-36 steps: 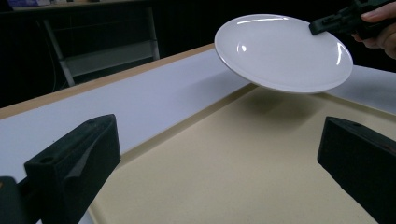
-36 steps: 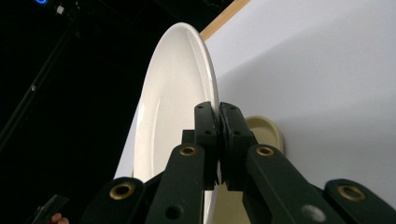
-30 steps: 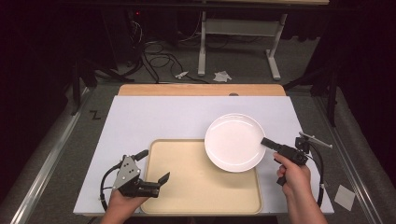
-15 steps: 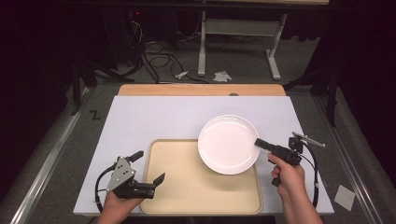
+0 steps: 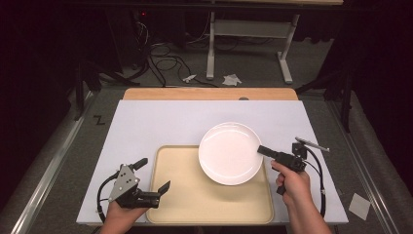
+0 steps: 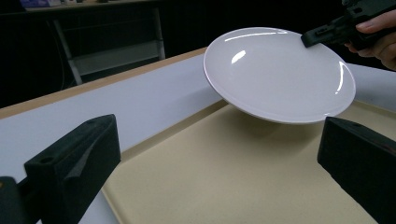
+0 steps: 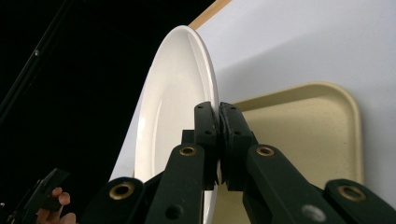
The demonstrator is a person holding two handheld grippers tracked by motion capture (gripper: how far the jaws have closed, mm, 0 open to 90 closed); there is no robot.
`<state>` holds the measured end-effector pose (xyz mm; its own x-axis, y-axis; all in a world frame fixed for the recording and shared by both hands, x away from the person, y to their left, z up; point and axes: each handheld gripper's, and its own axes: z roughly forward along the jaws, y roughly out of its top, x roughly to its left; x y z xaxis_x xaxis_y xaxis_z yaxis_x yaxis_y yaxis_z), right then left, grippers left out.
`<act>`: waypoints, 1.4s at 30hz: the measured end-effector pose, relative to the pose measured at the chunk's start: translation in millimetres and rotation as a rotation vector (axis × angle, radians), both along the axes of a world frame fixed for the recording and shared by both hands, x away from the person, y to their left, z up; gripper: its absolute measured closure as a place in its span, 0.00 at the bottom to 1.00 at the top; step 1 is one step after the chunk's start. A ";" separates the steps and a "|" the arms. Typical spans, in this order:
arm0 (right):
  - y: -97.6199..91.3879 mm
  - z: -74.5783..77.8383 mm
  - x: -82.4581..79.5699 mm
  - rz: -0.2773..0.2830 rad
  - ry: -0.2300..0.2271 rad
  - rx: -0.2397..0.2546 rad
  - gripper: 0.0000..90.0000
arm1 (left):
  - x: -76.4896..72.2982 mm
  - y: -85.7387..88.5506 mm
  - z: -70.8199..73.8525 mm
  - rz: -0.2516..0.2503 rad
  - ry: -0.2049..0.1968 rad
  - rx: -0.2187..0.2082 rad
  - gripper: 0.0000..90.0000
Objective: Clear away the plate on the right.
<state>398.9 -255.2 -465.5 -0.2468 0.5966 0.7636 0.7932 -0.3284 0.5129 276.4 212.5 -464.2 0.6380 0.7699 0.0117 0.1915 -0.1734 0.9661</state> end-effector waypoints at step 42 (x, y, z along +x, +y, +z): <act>59.1 -12.3 -9.0 0.178 0.035 -0.093 0.99 | -0.4 0.0 0.1 -0.003 0.001 -0.004 0.00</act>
<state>389.9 -196.1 -477.8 -0.3292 0.6146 0.7169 0.8521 -0.1339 0.5060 276.0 212.5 -464.1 0.6400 0.7683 0.0080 0.1921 -0.1701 0.9665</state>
